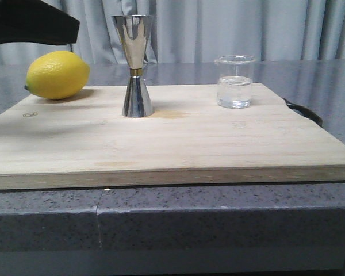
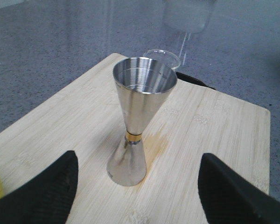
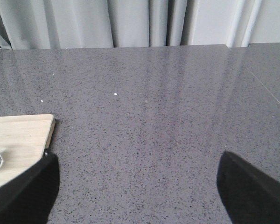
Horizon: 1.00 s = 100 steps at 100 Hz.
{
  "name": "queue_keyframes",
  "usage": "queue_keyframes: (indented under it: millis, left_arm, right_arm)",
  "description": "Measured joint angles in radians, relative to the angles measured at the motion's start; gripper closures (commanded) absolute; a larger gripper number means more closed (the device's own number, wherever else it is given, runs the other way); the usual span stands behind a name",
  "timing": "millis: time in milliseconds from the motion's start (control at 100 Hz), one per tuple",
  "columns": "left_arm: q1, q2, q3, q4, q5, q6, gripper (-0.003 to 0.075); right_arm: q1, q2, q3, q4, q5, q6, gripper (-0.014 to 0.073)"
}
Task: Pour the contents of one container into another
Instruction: 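Move the left gripper to the steel jigger, grasp it and lift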
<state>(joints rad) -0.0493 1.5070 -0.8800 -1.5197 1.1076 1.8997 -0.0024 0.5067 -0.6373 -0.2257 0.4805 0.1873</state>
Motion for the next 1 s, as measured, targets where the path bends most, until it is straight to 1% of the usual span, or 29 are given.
queue_keyframes:
  millis: [50, 180, 340, 520, 860, 1000]
  left_arm:
    - [0.0, 0.033, 0.0, -0.019, 0.029, 0.037, 0.0229]
    - [-0.005, 0.101, 0.0, -0.063, 0.05, 0.115, 0.0229]
    - [-0.057, 0.156, 0.0, -0.117, 0.05, 0.213, 0.0229]
    - [-0.108, 0.202, -0.005, -0.226, 0.05, 0.31, 0.0229]
    - [-0.2, 0.285, -0.097, -0.251, 0.05, 0.334, 0.0229]
    - [-0.216, 0.316, -0.138, -0.251, 0.05, 0.334, 0.0229]
  right_arm:
    - [0.0, 0.0, 0.0, 0.0, 0.0, 0.0, -0.0026]
    - [0.0, 0.0, 0.0, 0.0, -0.009, 0.0, -0.0026]
    - [0.0, 0.0, 0.0, 0.0, -0.027, 0.0, -0.0026]
    - [0.0, 0.001, 0.0, 0.0, -0.032, 0.0, -0.0026]
    - [0.0, 0.001, 0.0, 0.0, -0.034, 0.0, -0.0026]
    - [0.0, 0.001, 0.0, 0.0, -0.034, 0.0, -0.0026]
